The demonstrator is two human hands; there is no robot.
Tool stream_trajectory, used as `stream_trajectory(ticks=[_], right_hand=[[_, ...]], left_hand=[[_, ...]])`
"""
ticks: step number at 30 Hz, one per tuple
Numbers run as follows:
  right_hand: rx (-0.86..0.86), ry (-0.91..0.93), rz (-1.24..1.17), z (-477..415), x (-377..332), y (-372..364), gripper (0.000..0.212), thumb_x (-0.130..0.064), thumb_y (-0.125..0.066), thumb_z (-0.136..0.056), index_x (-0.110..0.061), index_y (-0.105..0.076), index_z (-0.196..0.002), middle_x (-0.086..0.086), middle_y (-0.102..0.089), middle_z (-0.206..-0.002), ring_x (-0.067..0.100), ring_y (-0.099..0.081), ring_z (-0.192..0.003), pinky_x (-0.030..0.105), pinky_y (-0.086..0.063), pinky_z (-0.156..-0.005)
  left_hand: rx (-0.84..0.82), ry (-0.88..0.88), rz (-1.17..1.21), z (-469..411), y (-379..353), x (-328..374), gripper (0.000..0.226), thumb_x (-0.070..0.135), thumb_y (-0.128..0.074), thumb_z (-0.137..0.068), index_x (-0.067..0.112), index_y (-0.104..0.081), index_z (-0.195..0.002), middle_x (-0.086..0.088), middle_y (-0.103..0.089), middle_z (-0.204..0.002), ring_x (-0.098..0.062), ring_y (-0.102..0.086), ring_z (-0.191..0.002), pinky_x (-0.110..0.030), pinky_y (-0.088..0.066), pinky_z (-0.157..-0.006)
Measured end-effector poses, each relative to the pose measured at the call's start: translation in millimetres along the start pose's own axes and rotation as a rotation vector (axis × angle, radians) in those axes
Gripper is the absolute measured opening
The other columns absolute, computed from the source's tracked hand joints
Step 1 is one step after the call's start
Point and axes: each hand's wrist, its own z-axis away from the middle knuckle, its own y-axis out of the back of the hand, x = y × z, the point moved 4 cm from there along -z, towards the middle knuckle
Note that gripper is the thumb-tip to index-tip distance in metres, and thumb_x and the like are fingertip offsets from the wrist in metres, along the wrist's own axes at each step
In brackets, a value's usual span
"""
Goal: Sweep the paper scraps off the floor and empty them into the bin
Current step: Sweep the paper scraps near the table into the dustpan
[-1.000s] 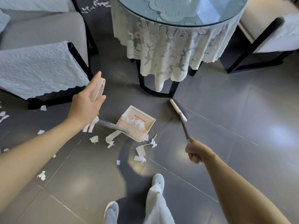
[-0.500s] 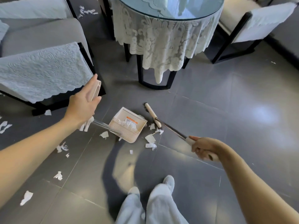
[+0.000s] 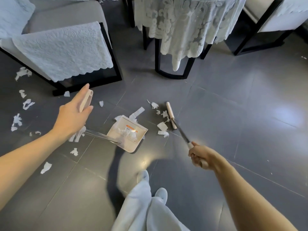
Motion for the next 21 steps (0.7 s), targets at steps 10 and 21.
stream_trajectory(ticks=[10,21], right_hand=[[-0.017,0.034,-0.18,36,16,-22,0.067,0.007,-0.034,-0.093,-0.034,-0.029,-0.146,-0.001,-0.04,-0.038,0.005,-0.029,-0.028,0.012,-0.027,-0.027],[0.111,0.065,-0.001,26,0,-47,0.071,0.008,-0.038,-0.09,-0.03,-0.027,-0.15,0.004,-0.042,-0.063,0.011,-0.032,-0.039,0.018,-0.031,-0.033]], left_hand=[[-0.052,0.048,-0.017,72,1,-59,0.064,0.023,-0.053,-0.097,0.06,-0.025,-0.141,0.006,-0.051,-0.14,-0.028,-0.054,-0.117,-0.028,-0.037,-0.093],[-0.232,-0.088,0.052,47,-49,-64,0.069,0.02,-0.057,-0.096,0.065,-0.024,-0.137,0.03,-0.042,-0.126,-0.019,-0.052,-0.111,0.0,-0.025,-0.082]])
